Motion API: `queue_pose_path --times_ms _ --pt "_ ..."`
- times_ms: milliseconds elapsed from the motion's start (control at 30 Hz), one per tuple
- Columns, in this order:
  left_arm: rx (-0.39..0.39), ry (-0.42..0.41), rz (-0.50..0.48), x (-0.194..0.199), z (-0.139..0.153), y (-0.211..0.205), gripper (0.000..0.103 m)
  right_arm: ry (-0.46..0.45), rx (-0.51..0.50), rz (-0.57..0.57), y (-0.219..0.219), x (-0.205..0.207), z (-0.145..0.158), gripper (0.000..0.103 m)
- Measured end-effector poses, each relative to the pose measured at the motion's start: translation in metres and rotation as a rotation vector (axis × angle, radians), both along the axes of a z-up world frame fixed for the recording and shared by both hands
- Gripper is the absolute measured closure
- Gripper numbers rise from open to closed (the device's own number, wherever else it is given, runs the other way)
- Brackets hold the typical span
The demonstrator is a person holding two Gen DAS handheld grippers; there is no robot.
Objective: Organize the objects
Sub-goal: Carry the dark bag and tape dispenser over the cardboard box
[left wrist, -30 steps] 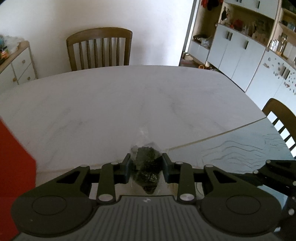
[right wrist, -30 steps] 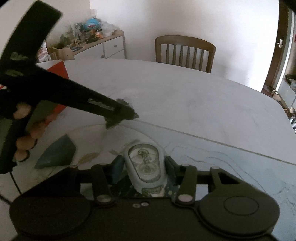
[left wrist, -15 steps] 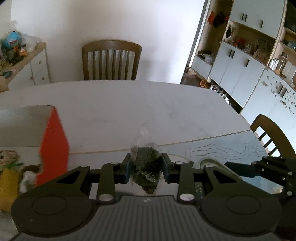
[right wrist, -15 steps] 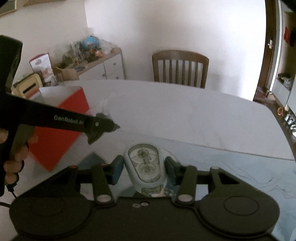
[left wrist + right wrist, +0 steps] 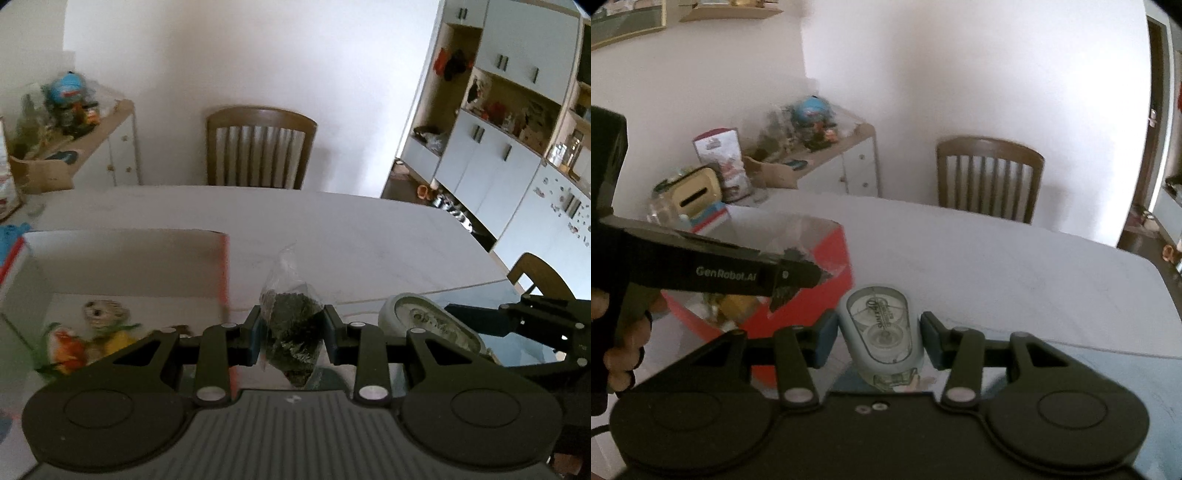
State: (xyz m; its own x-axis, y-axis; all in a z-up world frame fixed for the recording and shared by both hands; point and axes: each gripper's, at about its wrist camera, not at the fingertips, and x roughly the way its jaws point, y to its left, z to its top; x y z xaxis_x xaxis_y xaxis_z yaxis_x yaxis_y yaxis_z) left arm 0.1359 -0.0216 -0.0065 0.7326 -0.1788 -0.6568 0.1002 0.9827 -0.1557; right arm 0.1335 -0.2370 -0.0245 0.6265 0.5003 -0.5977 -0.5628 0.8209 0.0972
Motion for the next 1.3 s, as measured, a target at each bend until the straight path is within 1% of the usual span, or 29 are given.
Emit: queue_pose_path --times_ms 200,367,600,733,867,1000,1300 --pt "0.015 -0.011 0.038 -0.007 0.006 0.046 0.071 -0.016 0.004 0.038 0.043 -0.005 0.011 0.055" --pt "0.022 -0.009 0.068 -0.009 0.004 0.083 0.071 -0.024 0.006 0.059 0.074 -0.008 0.016 0.055" --pt "0.053 -0.004 0.114 -0.008 0.000 0.127 0.071 -0.014 0.005 0.062 0.115 -0.003 0.015 0.055" --pt "0.071 0.007 0.130 -0.001 -0.009 0.148 0.071 -0.003 -0.011 0.060 0.136 0.004 0.010 0.055" --pt "0.083 0.025 0.137 0.008 -0.021 0.162 0.071 0.004 -0.039 0.059 0.156 0.013 0.003 0.055" --pt "0.072 0.055 0.136 0.020 -0.034 0.171 0.071 0.019 -0.066 0.057 0.174 0.021 -0.008 0.055" --pt "0.093 0.094 0.090 0.047 -0.057 0.173 0.071 0.061 -0.136 0.053 0.208 0.038 -0.038 0.055"
